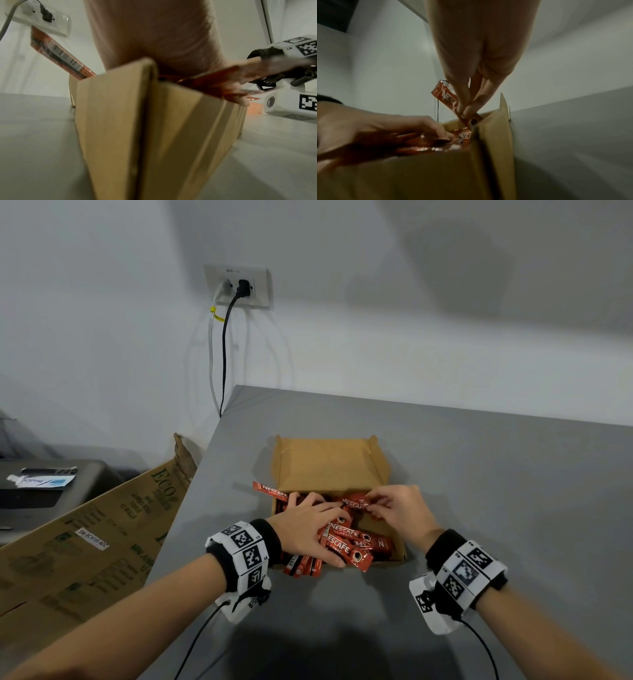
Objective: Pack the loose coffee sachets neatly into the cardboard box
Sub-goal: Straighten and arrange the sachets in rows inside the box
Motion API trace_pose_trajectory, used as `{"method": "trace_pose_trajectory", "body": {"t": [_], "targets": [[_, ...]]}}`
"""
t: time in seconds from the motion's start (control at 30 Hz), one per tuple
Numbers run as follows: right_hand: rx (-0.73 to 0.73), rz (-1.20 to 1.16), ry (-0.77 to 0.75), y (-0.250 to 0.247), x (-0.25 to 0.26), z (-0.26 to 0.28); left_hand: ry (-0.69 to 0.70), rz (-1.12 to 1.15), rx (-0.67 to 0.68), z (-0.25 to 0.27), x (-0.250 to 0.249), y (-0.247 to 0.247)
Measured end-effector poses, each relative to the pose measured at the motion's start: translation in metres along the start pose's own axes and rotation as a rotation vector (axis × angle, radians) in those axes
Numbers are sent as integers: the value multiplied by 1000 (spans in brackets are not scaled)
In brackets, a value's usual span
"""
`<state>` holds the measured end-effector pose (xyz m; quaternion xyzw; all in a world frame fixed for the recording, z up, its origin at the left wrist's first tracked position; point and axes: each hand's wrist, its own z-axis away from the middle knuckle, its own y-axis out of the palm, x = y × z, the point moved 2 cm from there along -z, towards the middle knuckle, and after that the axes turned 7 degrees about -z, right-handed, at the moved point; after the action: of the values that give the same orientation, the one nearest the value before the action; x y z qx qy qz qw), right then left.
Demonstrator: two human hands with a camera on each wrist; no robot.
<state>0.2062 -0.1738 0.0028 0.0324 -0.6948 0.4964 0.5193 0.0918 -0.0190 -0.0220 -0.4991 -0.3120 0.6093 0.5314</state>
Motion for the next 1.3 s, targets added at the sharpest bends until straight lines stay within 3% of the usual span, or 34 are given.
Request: {"method": "trace_pose_trajectory", "body": {"t": [0.07, 0.17, 0.23, 0.47, 0.7, 0.9, 1.1, 1.3], "targets": [[34, 112, -40, 3, 0, -2, 0, 1, -4, 0, 0, 0], [129, 525, -137, 9, 5, -5, 3, -18, -14, 0, 0, -1], [146, 653, -157, 12, 8, -7, 6, -29, -29, 1, 1, -1], [119, 612, -109, 18, 6, -17, 2, -60, -74, 5, 0, 2], [68, 529, -131, 17, -1, -15, 19, -123, -25, 5, -2, 0], [-80, 429, -12, -1, -15, -8, 11, -114, -16, 4, -2, 2], [-70, 298, 64, 4, -19, -8, 9, -120, 12, 4, -3, -1], [-116, 333, 94, 6, -17, -10, 4, -135, 25, 3, -3, -1]]}}
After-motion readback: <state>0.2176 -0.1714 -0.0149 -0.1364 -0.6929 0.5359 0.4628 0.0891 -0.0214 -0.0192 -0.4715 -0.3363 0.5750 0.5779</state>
